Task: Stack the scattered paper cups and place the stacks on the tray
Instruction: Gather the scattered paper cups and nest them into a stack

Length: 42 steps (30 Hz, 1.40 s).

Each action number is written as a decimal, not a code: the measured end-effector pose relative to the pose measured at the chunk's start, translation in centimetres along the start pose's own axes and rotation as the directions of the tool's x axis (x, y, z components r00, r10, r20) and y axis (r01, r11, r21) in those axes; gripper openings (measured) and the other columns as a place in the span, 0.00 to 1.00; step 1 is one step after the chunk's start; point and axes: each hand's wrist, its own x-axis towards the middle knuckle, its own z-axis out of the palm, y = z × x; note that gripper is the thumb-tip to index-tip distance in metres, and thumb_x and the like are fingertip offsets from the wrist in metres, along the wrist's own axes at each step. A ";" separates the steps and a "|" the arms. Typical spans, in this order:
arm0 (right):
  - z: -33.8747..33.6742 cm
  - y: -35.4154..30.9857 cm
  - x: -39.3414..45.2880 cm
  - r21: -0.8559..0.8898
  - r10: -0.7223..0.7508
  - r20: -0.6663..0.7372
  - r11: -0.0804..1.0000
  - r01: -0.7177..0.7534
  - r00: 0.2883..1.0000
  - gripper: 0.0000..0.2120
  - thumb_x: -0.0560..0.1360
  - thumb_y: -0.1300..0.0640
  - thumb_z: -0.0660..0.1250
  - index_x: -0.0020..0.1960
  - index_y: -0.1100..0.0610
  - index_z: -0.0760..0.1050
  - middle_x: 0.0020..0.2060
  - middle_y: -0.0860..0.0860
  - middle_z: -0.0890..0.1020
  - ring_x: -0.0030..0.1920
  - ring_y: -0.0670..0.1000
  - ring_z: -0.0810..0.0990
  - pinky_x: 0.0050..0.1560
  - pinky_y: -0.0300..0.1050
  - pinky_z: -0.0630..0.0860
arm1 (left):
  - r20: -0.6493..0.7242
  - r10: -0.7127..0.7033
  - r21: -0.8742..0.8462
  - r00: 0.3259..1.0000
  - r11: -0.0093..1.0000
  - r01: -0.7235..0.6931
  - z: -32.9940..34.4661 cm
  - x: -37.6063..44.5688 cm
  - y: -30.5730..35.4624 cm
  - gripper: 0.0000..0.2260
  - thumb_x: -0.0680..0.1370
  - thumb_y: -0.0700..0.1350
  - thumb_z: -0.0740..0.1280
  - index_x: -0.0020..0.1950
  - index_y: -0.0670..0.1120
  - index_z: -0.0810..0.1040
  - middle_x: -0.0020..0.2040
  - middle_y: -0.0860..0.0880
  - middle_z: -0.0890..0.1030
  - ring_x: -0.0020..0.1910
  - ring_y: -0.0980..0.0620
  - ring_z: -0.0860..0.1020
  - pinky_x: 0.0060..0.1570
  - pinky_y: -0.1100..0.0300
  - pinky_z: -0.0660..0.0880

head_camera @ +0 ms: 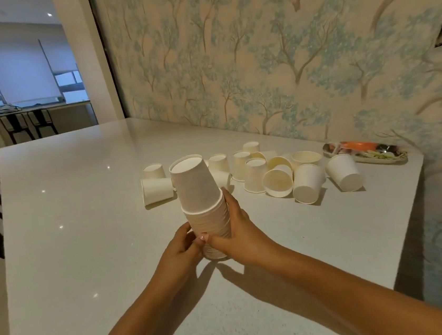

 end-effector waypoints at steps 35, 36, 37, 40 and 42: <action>-27.8 10.9 9.3 0.194 0.086 -0.422 0.981 -0.003 0.903 0.37 0.73 0.58 0.67 0.74 0.48 0.49 0.68 0.54 0.69 0.59 0.51 0.72 0.56 0.44 0.69 | 0.192 0.258 -0.164 0.947 0.960 -0.229 21.2 20.9 16.7 0.15 0.79 0.44 0.58 0.66 0.47 0.71 0.63 0.45 0.76 0.61 0.46 0.75 0.64 0.45 0.69; -28.6 11.3 9.8 0.185 0.095 -0.428 0.983 -0.016 0.899 0.37 0.73 0.57 0.68 0.74 0.48 0.49 0.68 0.54 0.68 0.62 0.53 0.72 0.58 0.47 0.70 | 0.197 0.256 -0.170 0.946 0.960 -0.224 21.8 21.6 17.0 0.15 0.79 0.45 0.58 0.66 0.47 0.70 0.64 0.45 0.76 0.62 0.47 0.74 0.65 0.46 0.69; -29.3 11.8 10.3 0.180 0.105 -0.433 0.983 -0.028 0.895 0.38 0.73 0.56 0.68 0.74 0.48 0.48 0.69 0.54 0.68 0.63 0.55 0.72 0.58 0.48 0.70 | 0.203 0.251 -0.175 0.947 0.960 -0.217 22.4 22.3 17.2 0.16 0.80 0.45 0.58 0.67 0.48 0.69 0.65 0.46 0.74 0.62 0.47 0.73 0.65 0.49 0.69; -32.1 13.9 12.4 0.196 0.137 -0.418 0.979 -0.058 0.898 0.38 0.73 0.54 0.68 0.74 0.47 0.48 0.68 0.53 0.69 0.57 0.53 0.74 0.55 0.49 0.74 | 0.186 0.232 -0.217 0.955 0.958 -0.190 24.9 25.1 17.8 0.17 0.80 0.45 0.58 0.68 0.48 0.68 0.65 0.45 0.74 0.63 0.47 0.73 0.65 0.48 0.69; -33.6 15.7 13.8 0.232 0.161 -0.403 0.970 -0.070 0.901 0.38 0.73 0.53 0.68 0.74 0.46 0.49 0.67 0.53 0.69 0.55 0.53 0.75 0.55 0.54 0.76 | 0.179 0.222 -0.214 0.958 0.960 -0.183 26.3 27.0 18.1 0.16 0.80 0.43 0.57 0.68 0.47 0.69 0.65 0.44 0.75 0.62 0.46 0.73 0.65 0.47 0.69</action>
